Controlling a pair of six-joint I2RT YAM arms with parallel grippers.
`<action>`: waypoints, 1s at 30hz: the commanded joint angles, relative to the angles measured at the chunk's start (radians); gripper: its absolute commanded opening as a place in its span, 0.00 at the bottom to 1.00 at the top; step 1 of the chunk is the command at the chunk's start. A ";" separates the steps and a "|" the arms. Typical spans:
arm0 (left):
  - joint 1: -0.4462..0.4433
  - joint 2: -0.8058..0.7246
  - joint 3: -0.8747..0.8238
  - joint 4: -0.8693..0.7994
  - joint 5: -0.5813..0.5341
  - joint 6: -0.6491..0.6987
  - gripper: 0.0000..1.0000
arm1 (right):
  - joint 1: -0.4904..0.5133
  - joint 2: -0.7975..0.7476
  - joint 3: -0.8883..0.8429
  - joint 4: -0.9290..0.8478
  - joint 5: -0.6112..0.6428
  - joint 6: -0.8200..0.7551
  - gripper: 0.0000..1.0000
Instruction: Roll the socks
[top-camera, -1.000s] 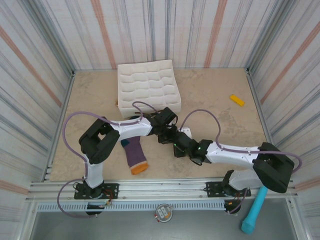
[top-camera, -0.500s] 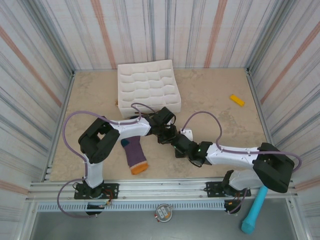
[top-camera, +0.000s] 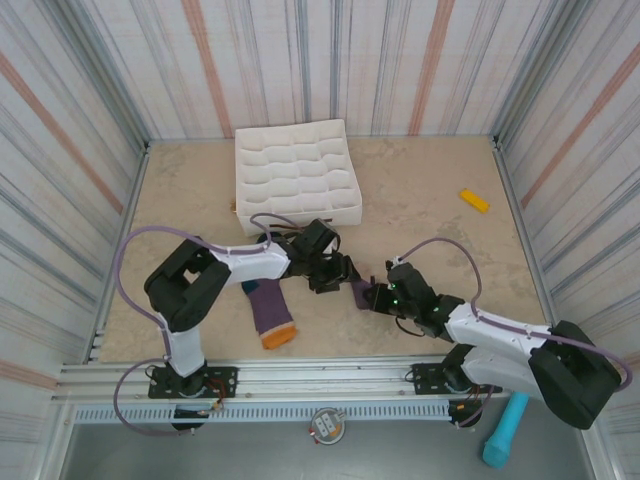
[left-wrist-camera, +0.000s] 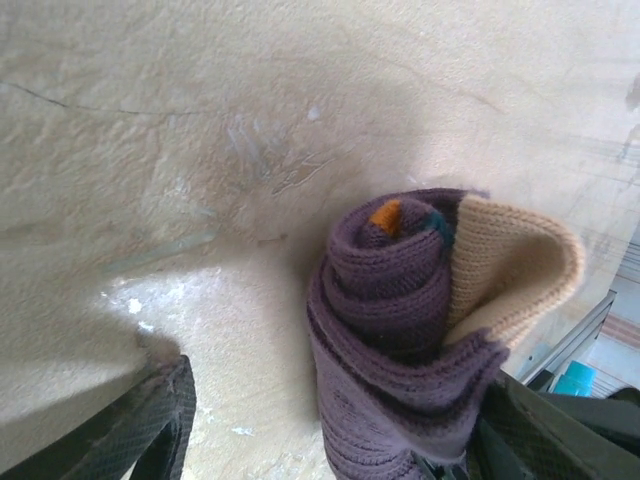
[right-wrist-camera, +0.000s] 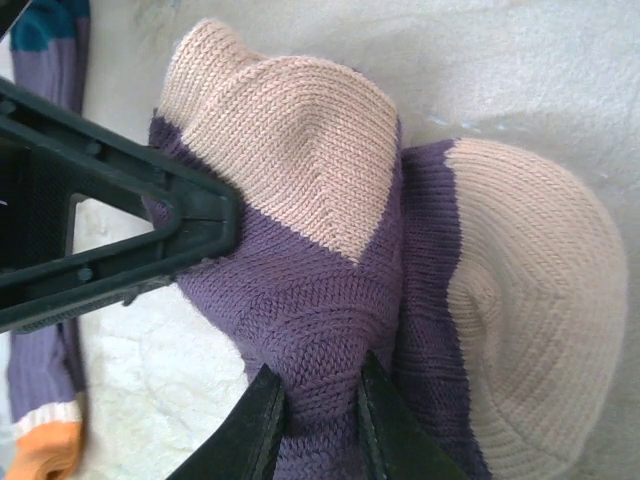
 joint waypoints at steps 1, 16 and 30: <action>0.013 -0.047 -0.041 0.047 -0.004 0.015 0.70 | -0.095 0.004 -0.057 -0.080 -0.181 0.019 0.08; 0.001 -0.066 -0.082 0.235 0.035 0.040 0.66 | -0.360 0.087 -0.116 -0.015 -0.487 0.045 0.09; -0.066 0.021 -0.006 0.146 0.027 0.067 0.58 | -0.522 0.162 -0.104 -0.043 -0.611 0.045 0.10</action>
